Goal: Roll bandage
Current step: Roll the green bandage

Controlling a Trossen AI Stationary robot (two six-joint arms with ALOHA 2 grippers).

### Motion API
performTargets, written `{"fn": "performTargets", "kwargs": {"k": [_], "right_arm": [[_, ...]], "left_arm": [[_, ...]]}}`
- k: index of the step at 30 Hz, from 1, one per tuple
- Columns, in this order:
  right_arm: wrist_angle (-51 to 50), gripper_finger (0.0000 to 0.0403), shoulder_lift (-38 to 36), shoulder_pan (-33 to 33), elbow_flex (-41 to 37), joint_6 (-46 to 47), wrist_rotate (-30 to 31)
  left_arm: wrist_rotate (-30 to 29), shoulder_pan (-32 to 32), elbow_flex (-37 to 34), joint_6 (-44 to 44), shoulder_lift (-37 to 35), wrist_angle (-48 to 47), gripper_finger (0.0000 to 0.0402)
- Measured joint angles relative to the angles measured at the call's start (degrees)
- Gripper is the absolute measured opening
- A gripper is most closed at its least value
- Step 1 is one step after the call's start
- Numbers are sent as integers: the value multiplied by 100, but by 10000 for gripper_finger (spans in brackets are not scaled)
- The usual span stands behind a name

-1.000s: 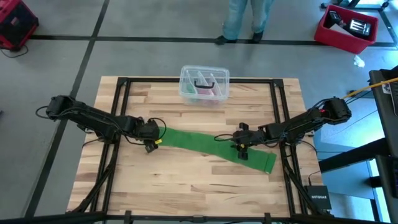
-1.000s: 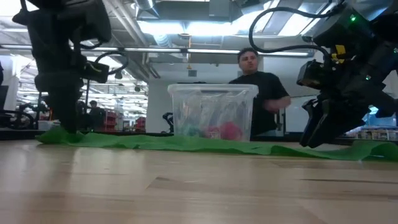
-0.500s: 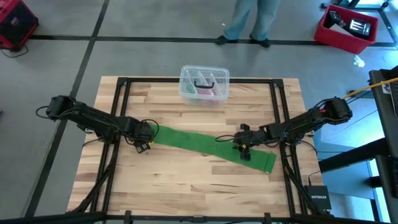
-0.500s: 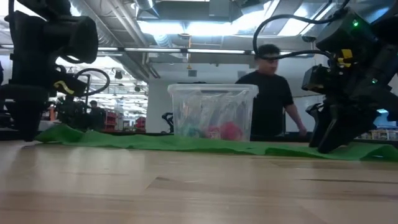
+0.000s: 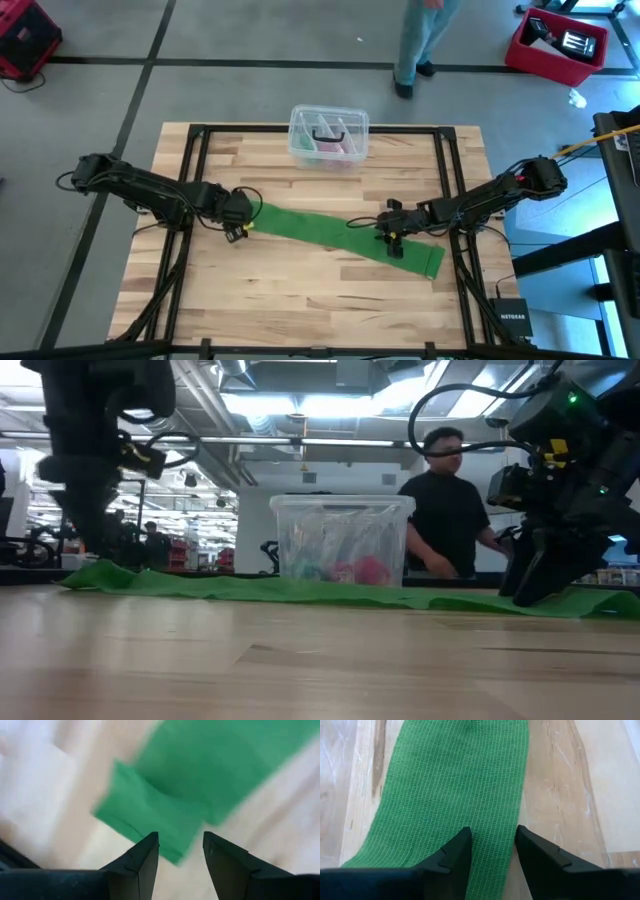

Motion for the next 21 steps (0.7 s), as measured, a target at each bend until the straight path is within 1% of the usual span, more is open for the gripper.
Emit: {"fn": "performTargets", "kwargs": {"k": [2,4,6,9,12,15,17,21], "right_arm": [[13,159,3,0,-4,3,22],[17,159,4,1,-4,6,22],[21,159,4,0,-4,17,22],[99,159,4,0,-9,38,23],[144,159,4,2,-11,35,49],[139,159,7,4,-13,35,63],[72,159,9,4,-11,37,63],[-46,159,7,2,1,35,29]], "left_arm": [[-377,2,-87,105,4,102,148],[-454,13,-295,205,16,229,148],[-320,15,-585,183,17,493,148],[95,-2,-1028,114,22,1156,148],[266,-36,-1318,-74,-6,1715,148],[291,-44,-1350,-323,3,1553,148],[345,-44,-1350,-559,0,1256,148],[488,-42,-1347,-709,0,941,148]]}}
